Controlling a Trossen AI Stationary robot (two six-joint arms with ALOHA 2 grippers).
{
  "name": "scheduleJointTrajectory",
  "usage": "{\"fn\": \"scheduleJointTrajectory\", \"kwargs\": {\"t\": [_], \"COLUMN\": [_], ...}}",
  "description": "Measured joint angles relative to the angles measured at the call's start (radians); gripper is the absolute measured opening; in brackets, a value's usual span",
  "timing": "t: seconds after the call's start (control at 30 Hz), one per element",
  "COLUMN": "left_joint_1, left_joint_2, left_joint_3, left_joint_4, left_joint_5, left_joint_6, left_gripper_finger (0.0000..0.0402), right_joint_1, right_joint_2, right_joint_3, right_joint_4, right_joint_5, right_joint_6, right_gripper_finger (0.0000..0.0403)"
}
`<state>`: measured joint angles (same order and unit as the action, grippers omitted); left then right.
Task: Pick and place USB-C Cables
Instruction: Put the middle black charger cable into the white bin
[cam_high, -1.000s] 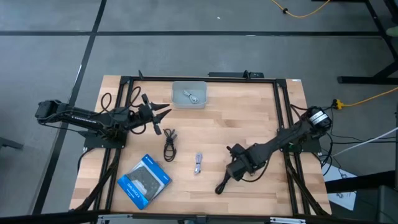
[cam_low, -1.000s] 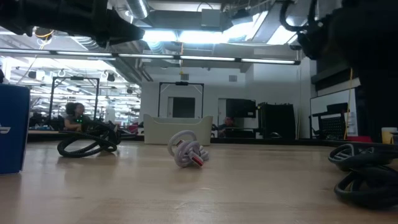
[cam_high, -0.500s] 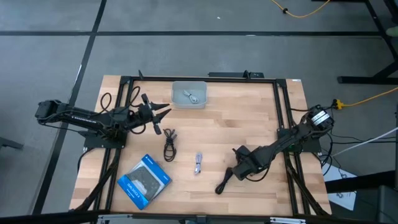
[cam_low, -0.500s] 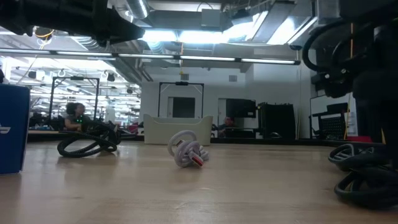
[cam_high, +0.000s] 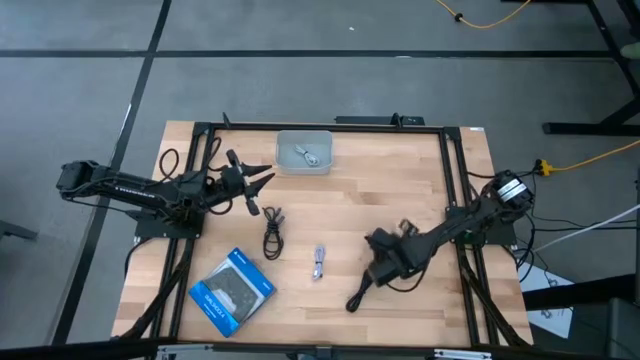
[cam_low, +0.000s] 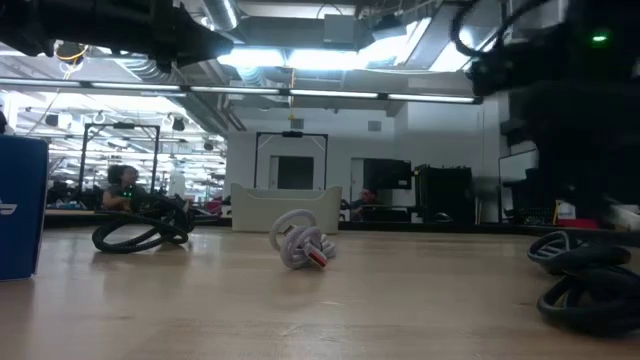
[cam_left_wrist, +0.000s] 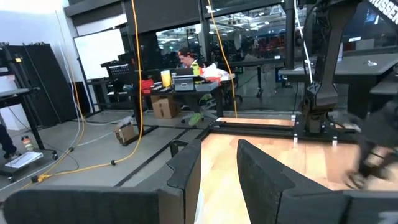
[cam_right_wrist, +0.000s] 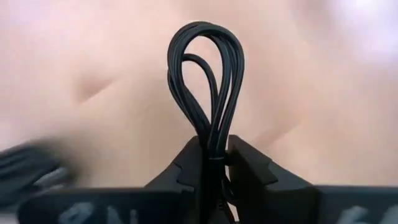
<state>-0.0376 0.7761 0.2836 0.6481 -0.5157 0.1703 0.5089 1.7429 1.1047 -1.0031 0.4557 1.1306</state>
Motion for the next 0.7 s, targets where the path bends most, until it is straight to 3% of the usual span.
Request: {"fn": "scheduleJointTrajectory", "kwargs": {"t": [0.13, 0.27, 0.37, 0.47, 0.6, 0.7], "left_joint_1": [0.000, 0.000, 0.000, 0.000, 0.000, 0.000], "left_joint_2": [0.000, 0.000, 0.000, 0.000, 0.000, 0.000], "left_joint_3": [0.000, 0.000, 0.000, 0.000, 0.000, 0.000], "left_joint_4": [0.000, 0.001, 0.001, 0.000, 0.000, -0.002], "left_joint_5": [0.000, 0.000, 0.000, 0.000, 0.000, 0.000], "left_joint_6": [0.000, 0.019, 0.024, 0.033, 0.046, 0.046], "left_gripper_finger": [0.0096, 0.0096, 0.0096, 0.0096, 0.0096, 0.0096], "right_joint_1": [-0.068, -0.161, -0.259, -0.392, -0.580, -0.696], "right_joint_2": [-0.002, -0.001, -0.002, -0.002, 0.005, 0.038], "right_joint_3": [0.118, 0.222, 0.293, 0.334, 0.319, 0.314], "right_joint_4": [-0.093, -0.037, 0.069, 0.257, 0.590, 0.753], "right_joint_5": [0.388, 0.776, 0.857, 0.725, 0.256, -0.032], "right_joint_6": [-0.132, -0.302, -0.529, -0.815, -1.129, -1.199], "right_gripper_finger": [0.0056, 0.0056, 0.0056, 0.0056, 0.0056, 0.0056]}}
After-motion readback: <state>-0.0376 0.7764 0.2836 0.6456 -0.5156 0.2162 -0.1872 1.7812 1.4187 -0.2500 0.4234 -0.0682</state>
